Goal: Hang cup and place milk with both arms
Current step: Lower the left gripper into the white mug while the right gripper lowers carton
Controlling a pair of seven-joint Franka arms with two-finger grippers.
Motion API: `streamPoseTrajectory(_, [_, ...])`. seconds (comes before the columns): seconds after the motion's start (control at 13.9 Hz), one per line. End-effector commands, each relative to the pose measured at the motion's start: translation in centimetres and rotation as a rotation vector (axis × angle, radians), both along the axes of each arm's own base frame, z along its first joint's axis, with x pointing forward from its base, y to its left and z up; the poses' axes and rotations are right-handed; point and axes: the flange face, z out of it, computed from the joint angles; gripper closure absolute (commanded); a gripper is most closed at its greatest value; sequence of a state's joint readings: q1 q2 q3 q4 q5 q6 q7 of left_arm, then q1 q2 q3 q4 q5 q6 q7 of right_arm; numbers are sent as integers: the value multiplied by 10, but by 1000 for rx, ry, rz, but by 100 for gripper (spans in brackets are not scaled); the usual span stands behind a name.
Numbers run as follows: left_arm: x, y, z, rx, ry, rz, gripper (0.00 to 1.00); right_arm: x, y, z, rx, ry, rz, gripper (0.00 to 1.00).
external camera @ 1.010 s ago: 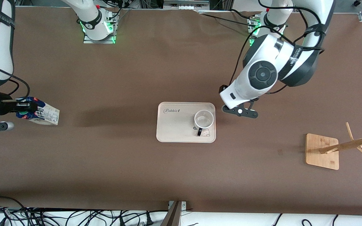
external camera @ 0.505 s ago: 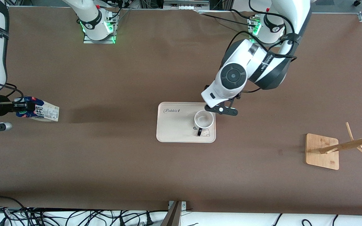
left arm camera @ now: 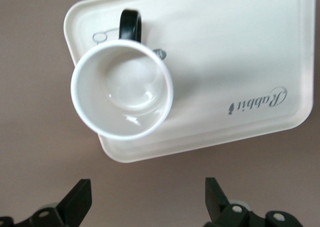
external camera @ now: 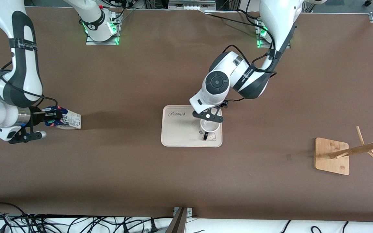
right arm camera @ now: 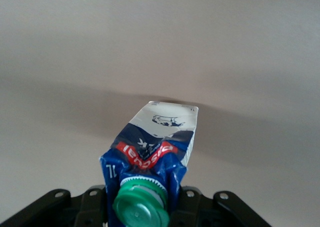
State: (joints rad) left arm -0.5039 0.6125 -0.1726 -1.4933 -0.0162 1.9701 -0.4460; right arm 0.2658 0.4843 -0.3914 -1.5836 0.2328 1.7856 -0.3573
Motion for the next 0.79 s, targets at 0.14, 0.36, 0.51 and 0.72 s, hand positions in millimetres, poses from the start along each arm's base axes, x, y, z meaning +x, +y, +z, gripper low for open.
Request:
streamPoseTrajectory(0.14, [6, -10, 4, -59, -31, 25, 0, 0, -4, -23, 35, -7, -20, 67])
streamPoseTrajectory(0.36, [11, -13, 1, -86, -65, 29, 0, 3, -2, -35, 25, -13, -19, 34])
streamPoseTrajectory(0.51, [14, -16, -1, -103, -86, 31, 0, 3, -4, -34, 25, -14, -22, 0])
streamPoseTrajectory(0.72, [20, -20, -11, -116, -95, 36, 0, 4, -3, -28, 24, -20, -18, 0])
